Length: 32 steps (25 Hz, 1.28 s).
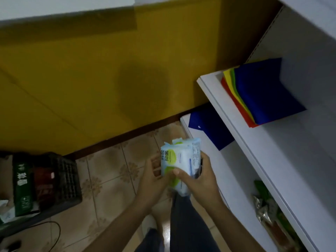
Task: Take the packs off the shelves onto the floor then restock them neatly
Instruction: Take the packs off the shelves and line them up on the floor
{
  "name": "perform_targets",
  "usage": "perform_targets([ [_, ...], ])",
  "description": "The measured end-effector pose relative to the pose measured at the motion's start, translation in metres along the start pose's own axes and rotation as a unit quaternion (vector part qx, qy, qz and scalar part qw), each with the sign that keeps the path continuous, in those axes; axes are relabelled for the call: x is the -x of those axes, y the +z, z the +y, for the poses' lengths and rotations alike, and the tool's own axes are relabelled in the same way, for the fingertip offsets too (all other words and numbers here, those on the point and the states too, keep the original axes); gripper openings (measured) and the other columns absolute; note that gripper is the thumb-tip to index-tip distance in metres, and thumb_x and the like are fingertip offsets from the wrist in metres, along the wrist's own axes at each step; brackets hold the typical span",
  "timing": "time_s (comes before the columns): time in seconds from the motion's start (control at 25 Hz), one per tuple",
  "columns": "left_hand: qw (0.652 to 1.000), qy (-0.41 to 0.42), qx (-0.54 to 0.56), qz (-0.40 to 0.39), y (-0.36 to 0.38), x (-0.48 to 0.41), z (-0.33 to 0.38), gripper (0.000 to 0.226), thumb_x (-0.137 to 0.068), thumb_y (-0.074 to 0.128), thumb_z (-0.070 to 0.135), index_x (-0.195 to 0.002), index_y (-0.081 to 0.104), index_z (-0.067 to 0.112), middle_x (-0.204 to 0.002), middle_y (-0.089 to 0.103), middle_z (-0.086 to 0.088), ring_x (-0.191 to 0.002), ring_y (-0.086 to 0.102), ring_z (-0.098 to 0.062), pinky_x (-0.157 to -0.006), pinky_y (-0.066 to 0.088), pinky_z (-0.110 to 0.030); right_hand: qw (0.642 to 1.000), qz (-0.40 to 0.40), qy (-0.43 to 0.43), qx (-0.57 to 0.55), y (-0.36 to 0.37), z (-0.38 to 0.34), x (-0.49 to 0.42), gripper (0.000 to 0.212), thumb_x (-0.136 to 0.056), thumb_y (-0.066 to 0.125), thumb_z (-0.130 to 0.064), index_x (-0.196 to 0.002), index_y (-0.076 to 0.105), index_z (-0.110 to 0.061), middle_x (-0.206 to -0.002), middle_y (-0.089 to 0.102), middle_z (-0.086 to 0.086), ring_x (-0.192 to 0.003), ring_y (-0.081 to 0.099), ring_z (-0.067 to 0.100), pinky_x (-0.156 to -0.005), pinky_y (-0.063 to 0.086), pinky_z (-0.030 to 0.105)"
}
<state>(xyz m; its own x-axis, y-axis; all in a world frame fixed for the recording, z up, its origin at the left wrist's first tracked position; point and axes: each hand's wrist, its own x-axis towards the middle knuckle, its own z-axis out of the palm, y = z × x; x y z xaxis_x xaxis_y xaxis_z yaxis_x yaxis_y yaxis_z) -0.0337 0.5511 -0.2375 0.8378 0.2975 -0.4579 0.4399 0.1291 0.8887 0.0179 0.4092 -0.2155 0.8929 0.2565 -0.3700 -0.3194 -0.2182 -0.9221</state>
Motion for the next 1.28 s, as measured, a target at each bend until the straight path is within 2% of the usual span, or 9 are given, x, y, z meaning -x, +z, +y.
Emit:
perform_targets([
  [0.12, 0.996, -0.09, 0.01, -0.021, 0.023, -0.048, -0.018, 0.036, -0.088, 0.064, 0.023, -0.121, 0.051, 0.023, -0.119, 0.062, 0.004, -0.095, 0.065, 0.0, -0.071, 0.054, -0.016, 0.996, -0.008, 0.081, -0.038, -0.014, 0.034, -0.052, 0.049, -0.08, 0.069, -0.045, -0.125, 0.052, -0.034, -0.117, 0.066, -0.01, -0.101, 0.065, 0.003, -0.079, 0.058, 0.028],
  [0.2, 0.989, -0.146, 0.006, -0.016, 0.038, -0.096, -0.028, 0.042, -0.082, 0.069, 0.031, -0.119, 0.047, 0.029, -0.115, 0.059, 0.012, -0.091, 0.062, 0.006, -0.069, 0.053, -0.015, 0.992, -0.024, 0.116, -0.034, -0.027, 0.054, -0.099, 0.029, -0.091, 0.058, -0.024, -0.12, 0.055, -0.028, -0.108, 0.069, -0.008, -0.09, 0.068, 0.002, -0.068, 0.056, 0.019],
  [0.28, 0.985, -0.171, -0.031, -0.01, 0.054, -0.154, -0.05, 0.055, -0.077, 0.075, 0.036, -0.122, 0.044, 0.028, -0.114, 0.06, 0.012, -0.092, 0.063, 0.001, -0.072, 0.056, -0.02, 0.991, -0.036, 0.128, -0.004, -0.036, 0.084, -0.156, 0.031, -0.092, 0.057, -0.007, -0.117, 0.054, -0.024, -0.108, 0.067, -0.006, -0.088, 0.067, 0.001, -0.064, 0.053, 0.014],
  [0.44, 0.969, -0.238, -0.056, 0.028, 0.075, -0.268, -0.128, 0.07, -0.071, 0.075, 0.054, -0.128, 0.048, 0.023, -0.117, 0.064, 0.003, -0.098, 0.067, -0.016, -0.083, 0.058, -0.039, 0.983, -0.03, 0.173, 0.056, -0.034, 0.172, -0.264, 0.023, -0.091, 0.059, -0.005, -0.108, 0.054, -0.02, -0.106, 0.065, -0.005, -0.091, 0.067, 0.005, -0.065, 0.054, 0.014],
  [0.56, 0.953, -0.287, -0.075, 0.053, 0.078, -0.354, -0.204, 0.052, -0.08, 0.072, 0.043, -0.123, 0.055, 0.019, -0.11, 0.067, 0.0, -0.092, 0.068, -0.018, -0.074, 0.059, -0.033, 0.975, -0.018, 0.182, 0.126, -0.02, 0.267, -0.342, 0.015, -0.092, 0.059, -0.009, -0.097, 0.054, -0.023, -0.099, 0.066, -0.004, -0.086, 0.069, 0.006, -0.067, 0.056, 0.02],
  [0.72, 0.937, -0.329, -0.105, 0.059, 0.076, -0.468, -0.334, 0.052, -0.082, 0.071, 0.043, -0.123, 0.058, 0.014, -0.111, 0.068, -0.007, -0.09, 0.068, -0.022, -0.065, 0.055, -0.029, 0.94, -0.06, 0.195, 0.275, 0.006, 0.397, -0.432, 0.023, -0.096, 0.053, -0.023, -0.119, 0.053, -0.018, -0.103, 0.063, -0.003, -0.088, 0.065, 0.016, -0.067, 0.054, 0.022],
  [0.84, 0.934, -0.327, -0.122, 0.082, 0.09, -0.535, -0.415, 0.06, -0.08, 0.074, 0.039, -0.126, 0.055, 0.005, -0.117, 0.065, -0.01, -0.099, 0.065, -0.028, -0.064, 0.05, -0.027, 0.931, -0.042, 0.175, 0.316, 0.016, 0.476, -0.485, 0.03, -0.093, 0.056, -0.018, -0.123, 0.053, -0.015, -0.114, 0.066, 0.01, -0.103, 0.064, 0.03, -0.082, 0.055, 0.046],
  [1.08, 0.926, -0.338, -0.162, 0.045, 0.119, -0.579, -0.494, 0.065, -0.086, 0.068, 0.036, -0.137, 0.038, 0.008, -0.131, 0.054, -0.014, -0.116, 0.057, -0.034, -0.097, 0.049, -0.044, 0.869, 0.014, 0.075, 0.49, 0.007, 0.548, -0.528, 0.042, -0.092, 0.061, -0.021, -0.131, 0.049, -0.014, -0.128, 0.05, 0.011, -0.118, 0.05, 0.027, -0.083, 0.05, 0.038],
  [1.28, 0.929, -0.313, -0.194, -0.008, 0.115, -0.566, -0.482, 0.059, -0.09, 0.064, 0.026, -0.141, 0.038, 0.013, -0.128, 0.049, 0.003, -0.12, 0.053, -0.024, -0.101, 0.046, -0.041, 0.88, -0.002, 0.018, 0.474, -0.006, 0.548, -0.505, 0.045, -0.084, 0.069, -0.014, -0.127, 0.054, -0.009, -0.125, 0.056, 0.013, -0.112, 0.056, 0.03, -0.08, 0.055, 0.04],
])
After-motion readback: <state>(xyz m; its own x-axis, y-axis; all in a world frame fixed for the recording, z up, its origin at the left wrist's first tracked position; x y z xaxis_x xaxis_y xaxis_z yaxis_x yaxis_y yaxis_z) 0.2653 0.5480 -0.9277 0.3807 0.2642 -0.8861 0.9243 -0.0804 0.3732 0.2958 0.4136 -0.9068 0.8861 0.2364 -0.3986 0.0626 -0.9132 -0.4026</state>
